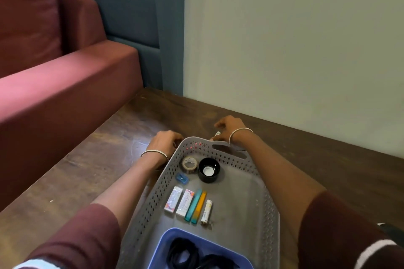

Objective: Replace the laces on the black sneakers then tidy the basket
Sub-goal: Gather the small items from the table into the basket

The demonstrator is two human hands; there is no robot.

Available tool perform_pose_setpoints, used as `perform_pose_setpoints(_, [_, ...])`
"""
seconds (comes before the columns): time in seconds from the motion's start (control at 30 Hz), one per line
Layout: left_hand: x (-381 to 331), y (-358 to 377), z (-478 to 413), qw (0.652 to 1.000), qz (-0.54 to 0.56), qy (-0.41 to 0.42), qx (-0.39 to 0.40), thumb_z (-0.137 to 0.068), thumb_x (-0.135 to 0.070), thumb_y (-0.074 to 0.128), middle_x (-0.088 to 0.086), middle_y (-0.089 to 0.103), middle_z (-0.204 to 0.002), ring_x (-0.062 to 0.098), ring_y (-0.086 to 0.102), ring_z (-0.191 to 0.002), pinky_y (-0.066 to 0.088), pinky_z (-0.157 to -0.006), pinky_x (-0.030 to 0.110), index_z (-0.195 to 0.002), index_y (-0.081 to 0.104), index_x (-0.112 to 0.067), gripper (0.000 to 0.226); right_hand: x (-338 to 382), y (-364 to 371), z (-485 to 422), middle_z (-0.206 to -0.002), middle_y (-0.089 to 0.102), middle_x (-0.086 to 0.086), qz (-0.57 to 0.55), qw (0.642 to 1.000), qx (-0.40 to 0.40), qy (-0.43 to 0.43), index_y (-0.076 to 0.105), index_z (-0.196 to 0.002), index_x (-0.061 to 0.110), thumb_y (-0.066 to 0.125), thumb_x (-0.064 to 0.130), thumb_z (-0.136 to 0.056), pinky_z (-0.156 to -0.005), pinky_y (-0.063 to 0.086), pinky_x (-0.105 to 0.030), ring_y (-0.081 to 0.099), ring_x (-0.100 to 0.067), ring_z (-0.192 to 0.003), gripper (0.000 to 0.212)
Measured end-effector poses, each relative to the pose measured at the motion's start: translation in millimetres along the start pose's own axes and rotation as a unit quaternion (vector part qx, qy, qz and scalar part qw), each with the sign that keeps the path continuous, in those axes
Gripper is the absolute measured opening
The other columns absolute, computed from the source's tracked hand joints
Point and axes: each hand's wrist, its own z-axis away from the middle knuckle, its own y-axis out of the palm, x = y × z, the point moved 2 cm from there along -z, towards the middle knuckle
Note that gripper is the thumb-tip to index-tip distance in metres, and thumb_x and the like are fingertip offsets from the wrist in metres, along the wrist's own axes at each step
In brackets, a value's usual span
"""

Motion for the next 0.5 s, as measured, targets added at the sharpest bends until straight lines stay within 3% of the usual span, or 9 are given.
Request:
perform_pose_setpoints(0.23, [1, 6, -2, 1.0, -0.011, -0.005, -0.017, -0.088, -0.023, 0.068, 0.011, 0.073, -0.091, 0.034, 0.067, -0.088, 0.048, -0.068, 0.033, -0.097, 0.077, -0.019, 0.014, 5, 9, -12, -0.118, 0.069, -0.011, 0.064, 0.998, 0.01, 0.0, 0.074, -0.11, 0.017, 0.087, 0.026, -0.074, -0.098, 0.052, -0.033, 0.065, -0.029, -0.11, 0.039])
perform_pose_setpoints(0.5, [10, -20, 23, 0.971, 0.163, -0.126, -0.124, -0.08, -0.029, 0.082, -0.003, 0.074, -0.079, 0.012, 0.069, -0.08, 0.053, -0.076, 0.028, -0.085, 0.079, -0.022, 0.009, -1, 7, -8, -0.113, 0.068, -0.013, 0.021, 0.999, -0.038, 0.02, 0.075, -0.096, 0.015, 0.087, 0.021, -0.072, -0.091, 0.054, -0.033, 0.066, -0.03, -0.103, 0.028])
